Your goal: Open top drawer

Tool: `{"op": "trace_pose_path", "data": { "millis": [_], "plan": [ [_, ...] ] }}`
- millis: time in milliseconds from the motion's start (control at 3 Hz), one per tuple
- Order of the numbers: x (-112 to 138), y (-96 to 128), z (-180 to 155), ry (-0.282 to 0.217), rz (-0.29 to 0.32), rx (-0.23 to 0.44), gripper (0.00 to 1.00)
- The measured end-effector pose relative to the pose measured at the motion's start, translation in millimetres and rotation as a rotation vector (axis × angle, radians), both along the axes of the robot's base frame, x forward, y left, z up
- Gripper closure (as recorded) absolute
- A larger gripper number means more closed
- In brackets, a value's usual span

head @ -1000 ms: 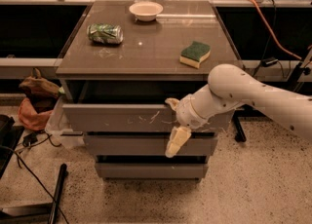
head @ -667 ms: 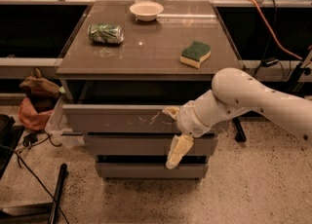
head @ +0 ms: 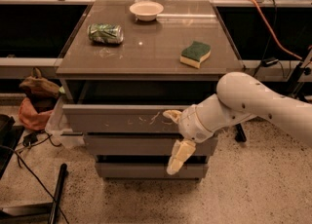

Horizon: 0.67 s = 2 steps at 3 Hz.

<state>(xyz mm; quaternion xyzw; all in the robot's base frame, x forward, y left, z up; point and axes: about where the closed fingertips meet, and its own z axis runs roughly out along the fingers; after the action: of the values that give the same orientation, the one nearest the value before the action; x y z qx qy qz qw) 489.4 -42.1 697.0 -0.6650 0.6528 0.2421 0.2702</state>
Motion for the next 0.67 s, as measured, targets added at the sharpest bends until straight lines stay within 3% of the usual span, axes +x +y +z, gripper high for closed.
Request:
{"op": "trace_pose_path", "data": {
  "millis": [667],
  "plan": [
    [51, -25, -22, -0.049, -0.041, -0.006, 0.0]
  ]
}}
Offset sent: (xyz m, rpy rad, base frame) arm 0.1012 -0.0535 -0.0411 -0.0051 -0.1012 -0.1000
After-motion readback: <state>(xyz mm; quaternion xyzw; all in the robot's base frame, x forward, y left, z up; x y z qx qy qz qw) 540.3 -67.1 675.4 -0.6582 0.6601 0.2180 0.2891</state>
